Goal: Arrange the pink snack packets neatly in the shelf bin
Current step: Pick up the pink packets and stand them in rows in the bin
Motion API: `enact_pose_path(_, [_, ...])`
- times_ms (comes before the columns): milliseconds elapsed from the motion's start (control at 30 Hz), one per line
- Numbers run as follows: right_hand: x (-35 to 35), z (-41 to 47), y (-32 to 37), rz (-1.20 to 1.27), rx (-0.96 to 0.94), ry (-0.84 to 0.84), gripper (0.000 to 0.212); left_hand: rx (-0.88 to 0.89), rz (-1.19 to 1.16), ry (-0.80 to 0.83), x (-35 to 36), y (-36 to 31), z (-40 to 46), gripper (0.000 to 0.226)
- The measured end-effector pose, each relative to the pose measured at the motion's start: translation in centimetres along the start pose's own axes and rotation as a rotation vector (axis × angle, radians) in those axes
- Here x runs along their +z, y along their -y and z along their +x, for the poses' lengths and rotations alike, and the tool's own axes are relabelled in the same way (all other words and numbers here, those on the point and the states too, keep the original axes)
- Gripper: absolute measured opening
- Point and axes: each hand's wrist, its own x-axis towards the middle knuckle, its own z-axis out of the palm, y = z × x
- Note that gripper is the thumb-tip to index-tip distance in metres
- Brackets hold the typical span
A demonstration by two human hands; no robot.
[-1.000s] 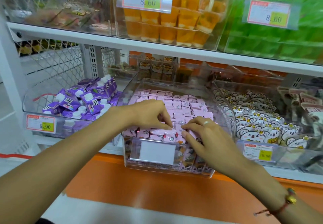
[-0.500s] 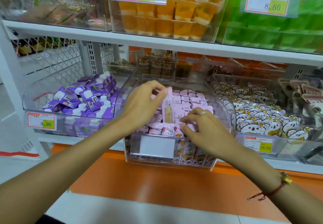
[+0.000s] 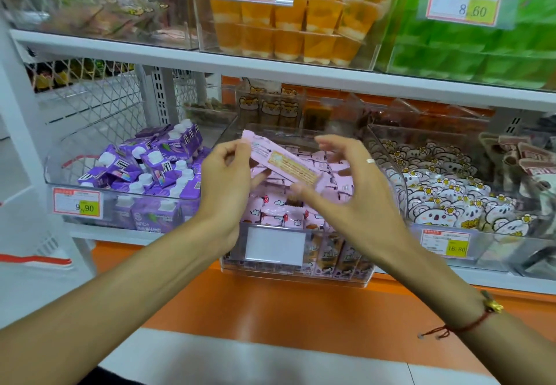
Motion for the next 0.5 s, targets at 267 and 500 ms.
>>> enact_pose_path(267, [-1.0, 0.5, -0.8, 0.525, 0.472, -0.024, 0.015, 0.106, 0.227, 0.256, -0.6, 0.4, 0.0, 0.023])
enact_pose_path(500, [-1.7, 0.6, -1.4, 0.922, 0.805, 0.057, 0.047, 0.098, 0.259, 0.409, -0.3, 0.2, -0.3, 0.025])
